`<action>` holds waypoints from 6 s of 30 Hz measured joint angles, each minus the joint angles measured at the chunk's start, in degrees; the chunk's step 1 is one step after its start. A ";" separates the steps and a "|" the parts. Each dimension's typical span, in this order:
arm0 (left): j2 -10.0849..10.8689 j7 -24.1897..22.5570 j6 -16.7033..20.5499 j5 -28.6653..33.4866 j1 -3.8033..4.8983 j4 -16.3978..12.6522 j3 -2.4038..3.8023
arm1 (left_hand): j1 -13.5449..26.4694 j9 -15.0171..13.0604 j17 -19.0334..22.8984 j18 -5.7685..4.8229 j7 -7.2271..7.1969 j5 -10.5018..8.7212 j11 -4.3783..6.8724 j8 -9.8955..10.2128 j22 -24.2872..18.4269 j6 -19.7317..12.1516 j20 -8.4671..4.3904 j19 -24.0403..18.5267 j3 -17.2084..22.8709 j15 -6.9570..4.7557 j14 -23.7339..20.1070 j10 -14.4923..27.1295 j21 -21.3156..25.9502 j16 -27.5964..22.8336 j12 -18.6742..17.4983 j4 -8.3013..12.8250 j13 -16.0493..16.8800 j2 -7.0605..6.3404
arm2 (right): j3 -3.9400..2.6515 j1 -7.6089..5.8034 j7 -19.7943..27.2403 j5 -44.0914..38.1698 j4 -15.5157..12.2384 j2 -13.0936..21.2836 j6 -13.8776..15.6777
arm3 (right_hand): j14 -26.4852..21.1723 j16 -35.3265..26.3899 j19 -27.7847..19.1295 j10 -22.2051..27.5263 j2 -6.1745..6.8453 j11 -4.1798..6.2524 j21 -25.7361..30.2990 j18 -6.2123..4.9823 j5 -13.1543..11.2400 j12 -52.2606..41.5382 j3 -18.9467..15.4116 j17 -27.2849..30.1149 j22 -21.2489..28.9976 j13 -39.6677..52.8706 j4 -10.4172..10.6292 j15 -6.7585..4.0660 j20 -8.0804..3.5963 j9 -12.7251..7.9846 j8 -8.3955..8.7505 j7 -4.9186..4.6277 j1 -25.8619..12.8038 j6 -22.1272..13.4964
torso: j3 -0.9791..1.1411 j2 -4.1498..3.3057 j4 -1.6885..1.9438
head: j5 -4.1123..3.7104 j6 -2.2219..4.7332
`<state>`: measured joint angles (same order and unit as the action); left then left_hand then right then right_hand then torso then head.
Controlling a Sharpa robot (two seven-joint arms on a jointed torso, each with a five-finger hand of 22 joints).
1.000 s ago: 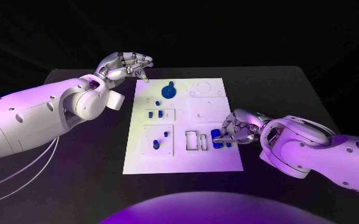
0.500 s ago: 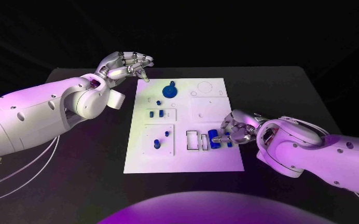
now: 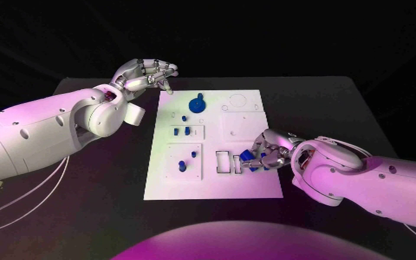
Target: Assemble the parts on the task board
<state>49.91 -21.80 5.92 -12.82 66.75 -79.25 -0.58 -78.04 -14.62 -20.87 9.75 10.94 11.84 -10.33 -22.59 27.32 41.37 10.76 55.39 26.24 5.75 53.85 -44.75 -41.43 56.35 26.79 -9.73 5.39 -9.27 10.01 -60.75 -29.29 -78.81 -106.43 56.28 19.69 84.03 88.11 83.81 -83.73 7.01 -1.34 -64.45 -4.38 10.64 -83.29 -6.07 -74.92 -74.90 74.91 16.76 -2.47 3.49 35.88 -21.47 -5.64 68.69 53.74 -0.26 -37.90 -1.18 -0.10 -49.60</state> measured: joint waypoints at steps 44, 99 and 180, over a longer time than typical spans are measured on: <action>0.03 0.19 -0.05 0.00 0.00 -0.12 0.00 | 0.00 0.00 -0.05 0.00 0.00 0.00 0.21 -0.24 -0.03 -0.42 0.00 0.00 0.00 0.00 0.00 0.20 0.00 0.00 0.22 -0.33 0.00 0.00 | -0.07 -2.33 1.62 7.84 -2.68 0.83 5.49 | 0.01 0.43 0.20 -0.20 -4.88 1.04 -2.22 0.00 0.08 -0.31 8.97 0.01 -0.02 0.02 -0.08 -0.82 -0.63 -0.50 1.28 -0.65 8.75 0.78 | -0.03 0.06 0.02 | -0.43 0.38; -0.32 1.05 -0.52 -0.01 -0.01 -0.10 -0.01 | 0.23 0.00 -0.08 0.00 0.00 0.00 0.00 -0.23 -0.11 -0.41 0.00 -0.01 0.16 0.00 0.01 0.41 0.23 0.00 0.21 -0.48 0.00 0.23 | -0.06 -0.67 3.04 11.60 0.00 -6.27 4.68 | 0.00 0.43 0.20 -0.24 -2.94 2.23 -2.62 0.00 0.03 -0.90 12.77 -0.02 -0.03 -0.01 -0.10 -2.05 -1.45 -0.39 -4.05 -0.86 0.22 0.99 | 0.03 -0.02 -0.01 | 0.19 -0.25; 0.11 1.56 -0.67 -0.03 -0.01 -0.20 -0.02 | 0.23 0.04 -0.19 -0.01 0.00 0.00 -0.01 -0.61 -0.19 -0.41 -0.01 0.00 0.00 -0.01 0.01 0.83 0.23 0.00 0.66 -0.63 0.00 0.23 | -0.07 -0.65 4.67 8.01 -2.90 -3.21 -1.72 | 0.01 0.19 0.20 -0.28 -1.35 3.00 -0.67 -0.01 0.35 0.58 4.85 0.01 -0.01 0.01 -0.56 -2.46 -1.85 4.40 -9.15 3.50 6.36 3.48 | 0.07 -0.01 -0.02 | 0.65 -0.40</action>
<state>50.02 -20.25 5.25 -12.86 66.74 -79.45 -0.59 -77.82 -14.58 -21.06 9.74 10.94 11.84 -10.34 -23.20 27.13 40.96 10.76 55.39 26.25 5.74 53.86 -43.92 -41.21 56.35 27.45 -10.36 5.39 -9.04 9.94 -61.40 -24.62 -70.80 -109.34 53.08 17.97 84.04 88.30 84.01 -84.01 5.66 1.66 -65.12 -4.39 10.99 -82.71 -1.22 -74.90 -74.91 74.92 16.21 -4.93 1.64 40.28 -30.61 -2.14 75.04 57.22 -0.20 -37.91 -1.20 0.54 -49.99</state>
